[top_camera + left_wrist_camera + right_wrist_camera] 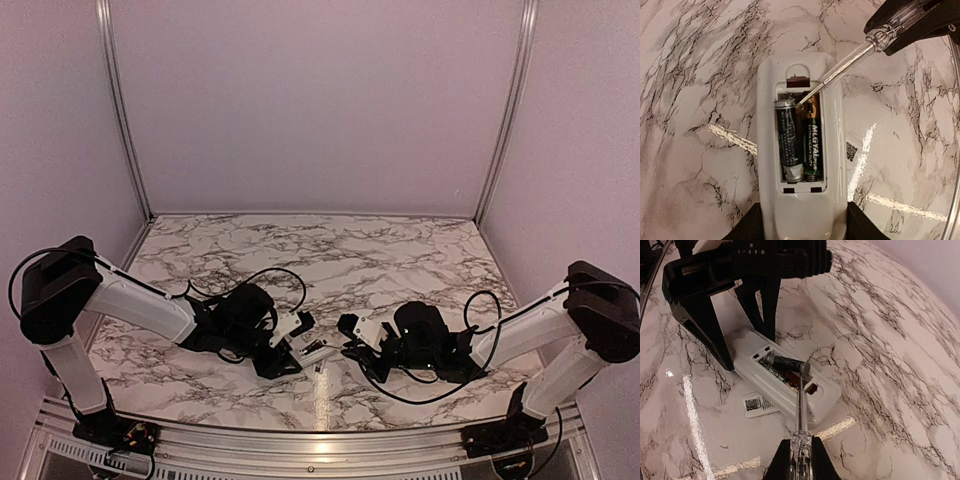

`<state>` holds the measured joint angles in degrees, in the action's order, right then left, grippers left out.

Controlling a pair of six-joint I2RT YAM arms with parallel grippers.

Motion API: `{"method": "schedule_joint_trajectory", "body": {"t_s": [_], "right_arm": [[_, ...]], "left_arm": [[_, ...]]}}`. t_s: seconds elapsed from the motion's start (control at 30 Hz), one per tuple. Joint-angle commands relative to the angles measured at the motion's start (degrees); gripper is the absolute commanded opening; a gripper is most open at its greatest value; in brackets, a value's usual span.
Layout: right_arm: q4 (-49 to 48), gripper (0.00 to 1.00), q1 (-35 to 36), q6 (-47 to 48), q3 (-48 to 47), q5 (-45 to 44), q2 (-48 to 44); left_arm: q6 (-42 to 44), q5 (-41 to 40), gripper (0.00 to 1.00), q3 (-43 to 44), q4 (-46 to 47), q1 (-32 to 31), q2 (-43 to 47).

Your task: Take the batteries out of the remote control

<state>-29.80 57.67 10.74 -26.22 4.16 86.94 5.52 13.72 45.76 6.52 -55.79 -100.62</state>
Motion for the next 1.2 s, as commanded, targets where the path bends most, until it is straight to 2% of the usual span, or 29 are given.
{"method": "schedule_joint_trajectory", "body": {"t_s": [0.0,0.2,0.37,0.73,1.17], "right_arm": [[-5.5,0.0,2.1,0.0,-1.6,5.2,0.5],[-1.2,0.0,2.8,-0.2,-4.4,6.3,0.6],[4.1,0.0,2.9,-1.9,-6.8,2.6,0.3],[7.9,0.0,2.9,-4.0,-8.8,-2.6,-1.5],[17.0,0.0,2.9,-10.4,-9.3,-15.5,-14.1]], "left_arm": [[0.9,11.8,0.0,1.2,13.9,-1.3,3.7],[0.2,12.4,0.0,1.3,15.1,-0.8,2.9],[0.3,10.8,0.0,1.3,14.6,-0.6,3.1],[0.6,8.7,0.0,1.4,13.7,-0.4,3.0],[1.8,-4.4,0.0,0.3,13.7,-0.8,4.0]]}}
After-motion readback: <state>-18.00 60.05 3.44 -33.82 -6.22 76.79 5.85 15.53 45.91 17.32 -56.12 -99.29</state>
